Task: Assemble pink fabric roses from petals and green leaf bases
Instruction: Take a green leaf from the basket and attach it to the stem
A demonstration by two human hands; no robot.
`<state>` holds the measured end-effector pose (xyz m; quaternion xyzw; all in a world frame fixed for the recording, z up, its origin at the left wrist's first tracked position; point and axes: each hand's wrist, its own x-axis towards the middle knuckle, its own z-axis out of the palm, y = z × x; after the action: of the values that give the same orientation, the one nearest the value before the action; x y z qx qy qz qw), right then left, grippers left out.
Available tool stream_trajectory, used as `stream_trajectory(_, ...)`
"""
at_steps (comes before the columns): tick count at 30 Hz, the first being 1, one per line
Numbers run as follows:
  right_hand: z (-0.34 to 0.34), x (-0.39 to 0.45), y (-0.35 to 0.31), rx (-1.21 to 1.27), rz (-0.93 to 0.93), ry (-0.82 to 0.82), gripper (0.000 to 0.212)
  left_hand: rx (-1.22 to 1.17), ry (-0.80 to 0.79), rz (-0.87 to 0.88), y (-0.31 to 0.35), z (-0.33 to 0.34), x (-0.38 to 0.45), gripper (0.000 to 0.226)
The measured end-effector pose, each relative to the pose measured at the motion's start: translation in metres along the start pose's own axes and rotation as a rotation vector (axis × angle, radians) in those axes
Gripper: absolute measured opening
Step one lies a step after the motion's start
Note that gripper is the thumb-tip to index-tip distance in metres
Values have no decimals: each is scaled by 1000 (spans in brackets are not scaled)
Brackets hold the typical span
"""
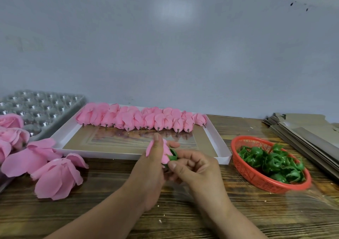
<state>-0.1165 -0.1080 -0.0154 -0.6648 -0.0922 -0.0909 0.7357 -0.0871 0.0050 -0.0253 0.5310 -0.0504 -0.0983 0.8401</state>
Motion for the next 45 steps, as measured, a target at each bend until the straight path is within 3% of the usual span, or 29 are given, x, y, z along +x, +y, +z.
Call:
stream_trajectory(4,-1,-1,0,7,-2,-64,28,27,-15,-68,-1,-3,2,65)
stream_trajectory(9,-6,4,1,49,21,-38,31,-19,-97,-171,7,-5,4,47)
stream_trajectory(14,-10,6,7,46,71,-71,33,83,-42,-206,8,-6,7,41)
stream_trajectory(18,-13,5,10,-344,-116,-120,54,59,30,-297,10,-3,7,46)
stream_trajectory(21,-13,6,11,-561,-220,-116,53,32,76,-355,13,-1,7,48)
stream_trajectory(35,-10,4,14,-741,-394,-88,26,9,-12,-451,12,-3,-2,52)
stream_trajectory(43,-7,4,16,-938,-684,-13,29,-226,-101,-572,17,-6,5,42)
stream_trajectory(45,-4,4,15,-1019,-767,-2,41,-277,-114,-615,19,-8,7,36)
